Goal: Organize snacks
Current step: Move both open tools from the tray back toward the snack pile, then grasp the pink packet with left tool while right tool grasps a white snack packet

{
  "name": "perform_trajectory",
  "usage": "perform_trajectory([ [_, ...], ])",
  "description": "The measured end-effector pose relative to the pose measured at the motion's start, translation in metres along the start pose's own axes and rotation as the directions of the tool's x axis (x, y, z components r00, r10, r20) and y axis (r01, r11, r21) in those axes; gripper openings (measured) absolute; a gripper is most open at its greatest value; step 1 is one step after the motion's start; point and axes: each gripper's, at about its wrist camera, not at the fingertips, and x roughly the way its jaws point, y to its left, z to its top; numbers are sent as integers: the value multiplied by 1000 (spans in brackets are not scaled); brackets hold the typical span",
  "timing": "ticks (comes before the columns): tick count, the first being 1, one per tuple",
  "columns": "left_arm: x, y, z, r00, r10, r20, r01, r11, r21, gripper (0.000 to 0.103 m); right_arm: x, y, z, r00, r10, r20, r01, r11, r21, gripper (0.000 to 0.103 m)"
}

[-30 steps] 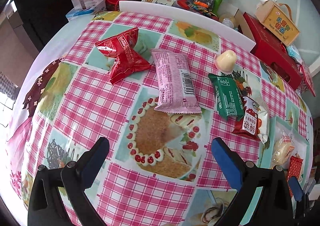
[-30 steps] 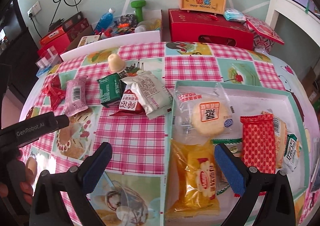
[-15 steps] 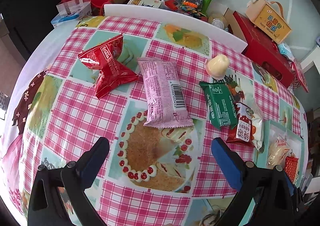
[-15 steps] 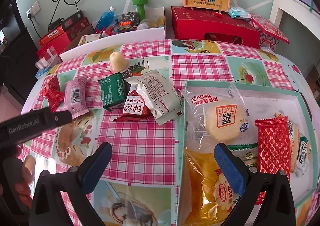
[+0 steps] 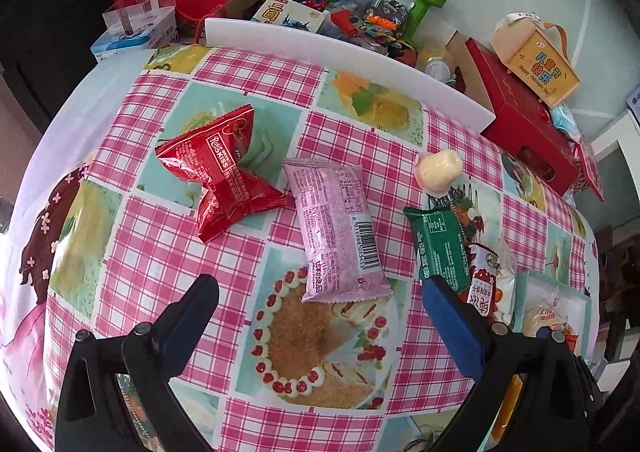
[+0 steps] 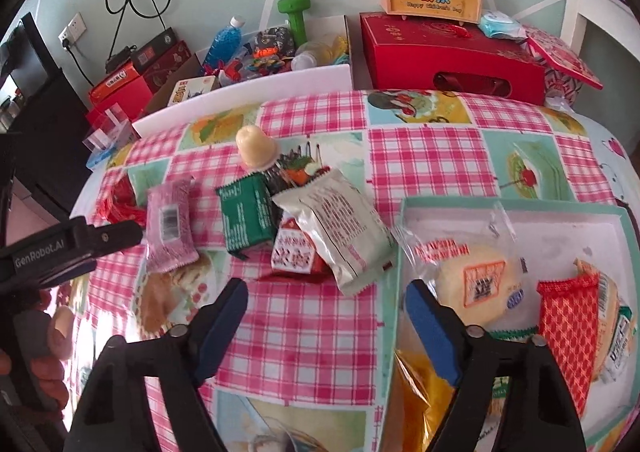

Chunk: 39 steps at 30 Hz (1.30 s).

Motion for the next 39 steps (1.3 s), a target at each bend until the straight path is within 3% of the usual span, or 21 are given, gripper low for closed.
perform_trajectory([
  [7, 17, -10, 7, 1000, 4, -15, -4, 1000, 10, 100, 16, -5, 24, 999, 22, -34, -23, 1000, -10, 62],
  [12, 30, -26, 15, 999, 26, -21, -25, 998, 56, 81, 36, -2, 34, 996, 29, -82, -33, 998, -50, 56],
  [15, 39, -32, 18, 999, 36, -26, -34, 997, 68, 75, 47, 1, 37, 995, 16, -98, -23, 997, -75, 52],
  [22, 66, -35, 20, 996, 63, -66, -60, 997, 57, 54, 59, 9, 40, 995, -63, -83, 50, 987, -151, 49],
  [25, 67, -36, 18, 996, 75, -47, -72, 995, 64, 46, 59, 16, 37, 993, -97, -65, 82, 975, -205, 47],
  [34, 61, -29, 0, 999, 42, -35, -43, 999, -25, 42, 55, 4, 38, 997, -48, -53, 38, 985, -167, 42],
  [37, 57, -29, -12, 999, 39, -31, -41, 998, -50, 42, 48, 1, 40, 999, -28, -26, 24, 989, -149, 36],
  [39, 55, -30, -19, 999, 47, -28, -48, 997, -52, 41, 40, -2, 39, 1000, -16, -11, 14, 990, -140, 21],
])
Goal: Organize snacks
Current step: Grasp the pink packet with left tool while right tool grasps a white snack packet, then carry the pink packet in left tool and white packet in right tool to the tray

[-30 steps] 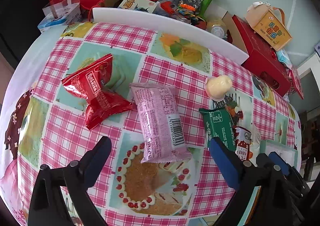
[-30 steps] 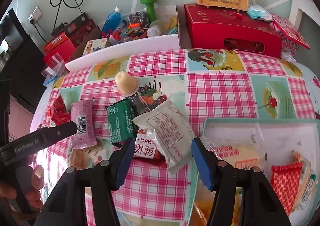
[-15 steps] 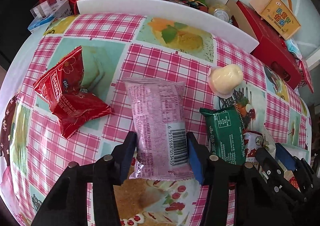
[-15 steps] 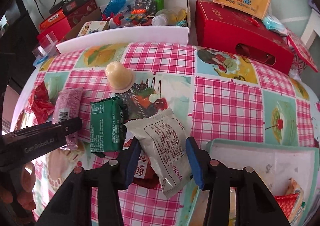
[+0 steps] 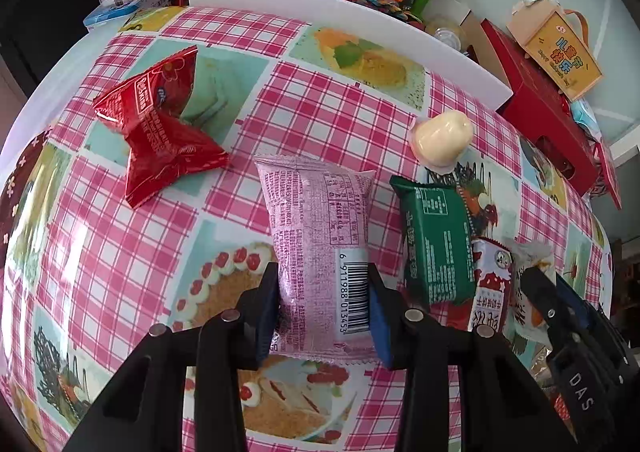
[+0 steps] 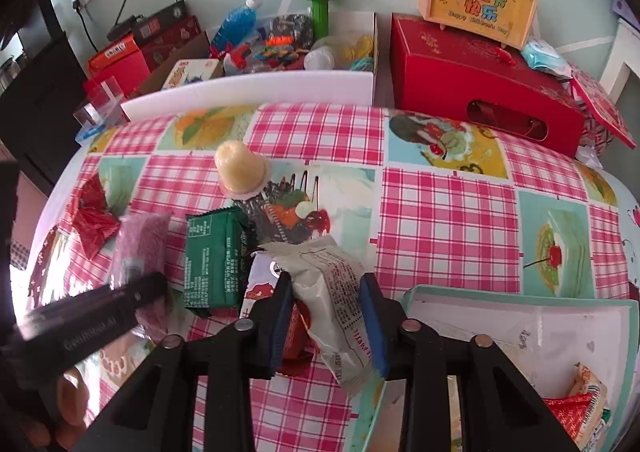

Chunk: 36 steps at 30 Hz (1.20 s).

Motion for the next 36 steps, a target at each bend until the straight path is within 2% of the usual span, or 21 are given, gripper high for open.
perform_trajectory([
  [8, -2, -7, -18, 1000, 5, -9, -5, 1000, 14, 41, -14, -16, -16, 999, 49, 14, -50, 993, 103, 19],
  [13, -12, -16, -24, 1000, -15, -7, 15, 999, 36, 39, -36, -21, -30, 994, 82, 69, -92, 981, 169, 19],
  [21, -49, -29, -21, 996, -62, 62, 56, 995, 84, 39, -79, -31, -47, 986, 64, 152, -97, 969, 225, 19],
  [25, -62, -49, -24, 992, -97, 77, 86, 987, 136, 39, -94, -43, -52, 982, 17, 186, -64, 967, 248, 19],
  [30, -77, -86, -35, 984, -156, 85, 133, 963, 233, 39, -114, -73, -56, 972, -16, 233, -58, 950, 307, 19],
  [36, -90, -140, -59, 969, -239, 69, 196, 904, 380, 39, -145, -126, -68, 952, -136, 273, 9, 908, 420, 19],
])
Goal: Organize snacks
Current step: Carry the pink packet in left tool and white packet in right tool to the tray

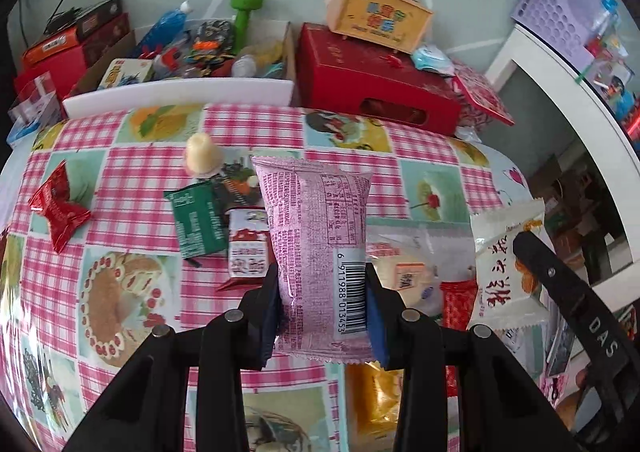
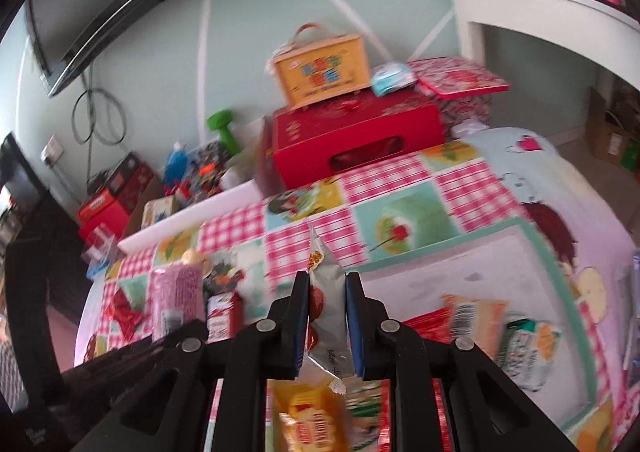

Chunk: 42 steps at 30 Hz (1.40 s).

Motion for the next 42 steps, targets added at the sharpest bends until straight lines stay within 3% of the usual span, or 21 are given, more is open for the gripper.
perform_trajectory([
  [10, 18, -70, -22, 996, -63, -62, 72, 984, 164, 39, -21, -100, 7, 981, -194, 18, 187, 965, 182, 19],
  [22, 39, -87, -36, 993, -32, -116, 57, 974, 218, 39, 11, -119, -7, 980, -179, -84, 194, 956, 219, 19],
  [27, 47, -89, -38, 990, -19, -138, 50, 973, 225, 39, 47, -124, -24, 958, -186, -217, 233, 949, 212, 22],
  [31, 50, -91, -38, 989, -16, -146, 49, 972, 228, 39, 48, -126, -26, 957, -189, -221, 237, 946, 221, 23],
  [34, 52, -91, -38, 987, -24, -161, 59, 974, 217, 41, 47, -123, -25, 954, -193, -228, 242, 946, 215, 34],
  [36, 52, -90, -37, 985, -35, -170, 70, 976, 208, 48, 45, -122, -23, 958, -187, -219, 236, 946, 222, 59],
  [38, 49, -91, -36, 986, -35, -163, 69, 975, 212, 58, 40, -118, -19, 960, -196, -201, 239, 947, 216, 74],
  [40, 43, -92, -34, 989, -32, -144, 63, 973, 220, 64, 36, -113, -15, 957, -219, -189, 255, 947, 195, 78],
  [42, 38, -91, -31, 991, -23, -133, 52, 974, 218, 71, 34, -110, -13, 954, -235, -186, 267, 948, 172, 88],
])
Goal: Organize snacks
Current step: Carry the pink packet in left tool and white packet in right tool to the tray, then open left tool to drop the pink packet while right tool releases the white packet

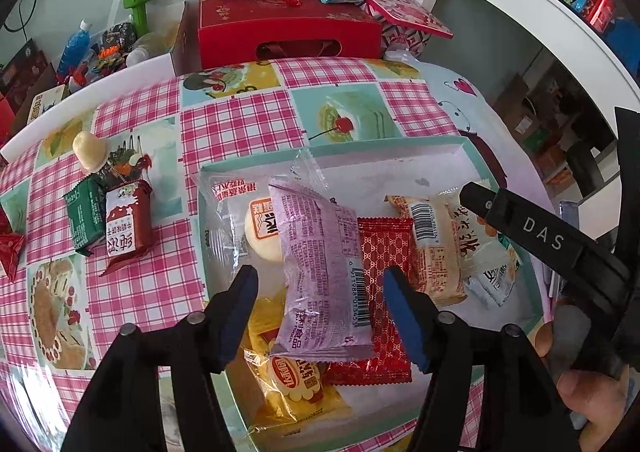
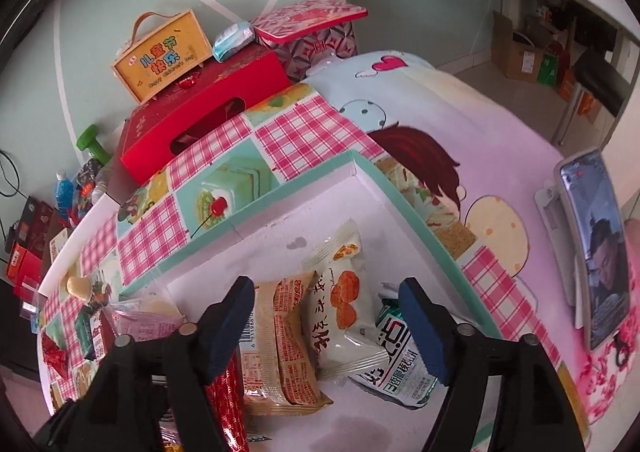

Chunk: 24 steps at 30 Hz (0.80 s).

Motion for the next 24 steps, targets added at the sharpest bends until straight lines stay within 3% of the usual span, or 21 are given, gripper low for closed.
perform_trajectory([
  [4, -6, 9, 3, 998, 70, 6, -70, 997, -28, 76, -4, 6, 1, 1000, -20, 14, 21, 999, -35, 103],
  [6, -8, 17, 5, 994, 113, 13, -112, 992, -51, 85, -5, 13, 0, 999, -29, 20, 30, 997, -67, 103],
  [11, -10, 43, 9, 979, 201, 19, -197, 970, -143, 94, -6, 32, -5, 999, -41, 18, 43, 991, -130, 103],
  [17, -6, 77, 8, 980, 200, -21, -198, 941, -274, 96, -11, 60, -14, 1000, -28, -9, 26, 981, -194, 103],
  [24, -14, 106, 6, 975, 220, -31, -218, 917, -335, 96, -19, 87, -23, 1000, -29, -7, 27, 965, -259, 103],
])
